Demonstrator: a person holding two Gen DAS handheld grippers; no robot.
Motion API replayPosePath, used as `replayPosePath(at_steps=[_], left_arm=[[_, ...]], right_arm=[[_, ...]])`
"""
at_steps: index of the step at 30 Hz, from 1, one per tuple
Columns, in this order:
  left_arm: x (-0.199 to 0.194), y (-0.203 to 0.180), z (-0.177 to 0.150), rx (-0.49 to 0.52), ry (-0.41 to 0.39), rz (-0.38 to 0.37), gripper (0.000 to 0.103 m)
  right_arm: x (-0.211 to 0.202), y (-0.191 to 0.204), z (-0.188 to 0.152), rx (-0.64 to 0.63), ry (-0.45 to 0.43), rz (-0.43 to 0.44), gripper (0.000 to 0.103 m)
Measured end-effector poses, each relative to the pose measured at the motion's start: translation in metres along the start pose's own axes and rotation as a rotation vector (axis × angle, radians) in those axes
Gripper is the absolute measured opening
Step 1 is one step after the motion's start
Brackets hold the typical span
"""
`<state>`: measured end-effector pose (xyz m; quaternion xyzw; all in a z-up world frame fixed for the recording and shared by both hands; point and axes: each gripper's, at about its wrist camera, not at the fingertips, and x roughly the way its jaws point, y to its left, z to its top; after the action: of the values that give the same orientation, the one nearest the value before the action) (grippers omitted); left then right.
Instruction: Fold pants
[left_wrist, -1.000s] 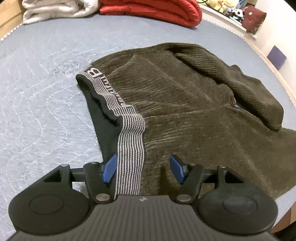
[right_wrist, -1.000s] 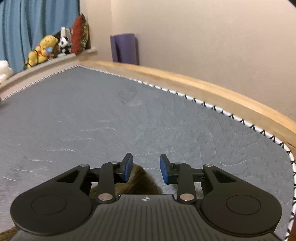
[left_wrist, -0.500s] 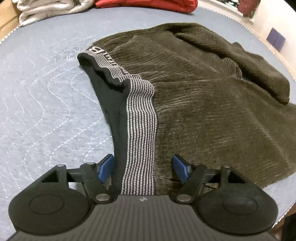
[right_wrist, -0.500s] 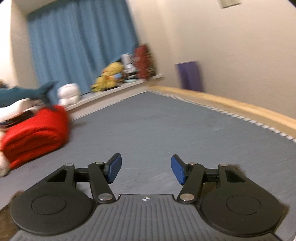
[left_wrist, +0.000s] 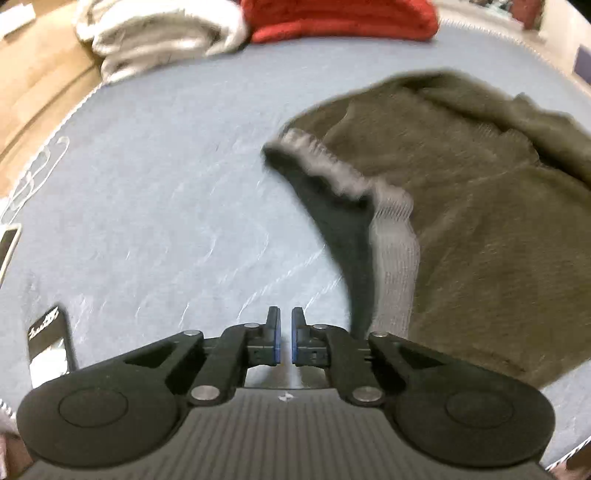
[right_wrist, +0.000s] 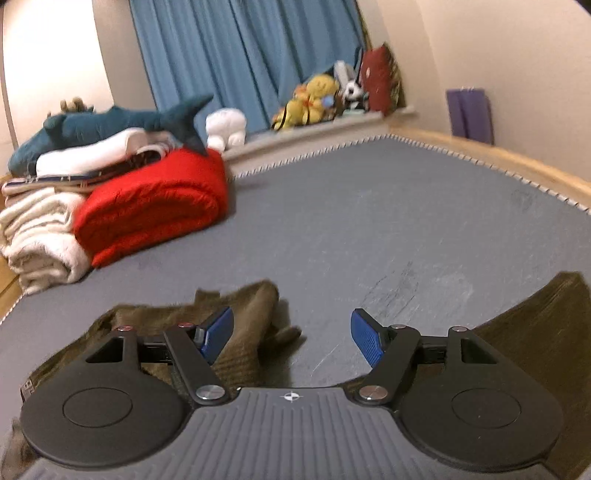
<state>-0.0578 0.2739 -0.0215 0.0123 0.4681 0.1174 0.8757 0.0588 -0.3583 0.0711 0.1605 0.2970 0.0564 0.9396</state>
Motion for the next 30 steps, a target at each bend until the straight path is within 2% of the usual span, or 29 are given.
replayPosePath(at_steps=[1,2,3,5,9,11,12,15,16,19,22,23,24,25,28,30], left_arm=[[-0.007,-0.003,0.004,-0.019,-0.034,-0.033,0.012],[-0.013,-0.012,0.009,-0.020,-0.068,-0.078,0.020],[-0.019,-0.021,0.012,0.000,-0.094,-0.115,0.026],[-0.027,-0.050,0.016,0.072,-0.131,-0.187,0.030],[-0.011,-0.103,0.011,0.235,-0.099,-0.288,0.034],[0.021,-0.123,0.003,0.337,0.038,-0.258,0.040],[0.032,-0.126,0.000,0.345,0.061,-0.239,0.049],[0.021,-0.132,0.018,0.294,0.078,-0.191,0.049],[0.011,-0.137,0.024,0.291,0.044,-0.176,0.049],[-0.023,-0.157,0.045,0.265,-0.033,-0.210,0.049],[-0.060,-0.179,0.070,0.219,-0.109,-0.254,0.050],[-0.071,-0.188,0.082,0.196,-0.138,-0.270,0.050],[-0.082,-0.196,0.090,0.184,-0.160,-0.289,0.050],[-0.086,-0.210,0.103,0.184,-0.185,-0.312,0.050],[-0.101,-0.241,0.110,0.232,-0.283,-0.356,0.053],[-0.093,-0.257,0.102,0.215,-0.365,-0.322,0.053]], right_arm=[[0.005,0.001,-0.003,-0.001,0.009,-0.012,0.072],[0.011,0.003,-0.004,0.008,0.024,-0.011,0.072],[0.016,0.003,-0.004,0.018,0.038,-0.003,0.072],[0.025,0.006,-0.006,0.024,0.045,-0.008,0.072],[0.035,0.007,-0.006,0.013,0.037,-0.015,0.072],[0.042,0.006,-0.005,0.007,0.043,-0.015,0.072],[0.045,0.004,-0.006,0.004,0.046,-0.016,0.072],[0.055,-0.001,-0.007,0.003,0.069,-0.014,0.072],[0.060,-0.002,-0.008,0.010,0.085,-0.009,0.072],[0.076,-0.007,-0.009,0.043,0.115,-0.015,0.066],[0.099,-0.014,-0.010,0.085,0.142,-0.050,0.054],[0.109,-0.018,-0.011,0.119,0.162,-0.053,0.047],[0.119,-0.023,-0.013,0.161,0.185,-0.051,0.044],[0.130,-0.028,-0.015,0.214,0.214,-0.037,0.044],[0.163,-0.043,-0.027,0.370,0.291,0.042,0.046],[0.181,-0.048,-0.034,0.446,0.323,0.092,0.047]])
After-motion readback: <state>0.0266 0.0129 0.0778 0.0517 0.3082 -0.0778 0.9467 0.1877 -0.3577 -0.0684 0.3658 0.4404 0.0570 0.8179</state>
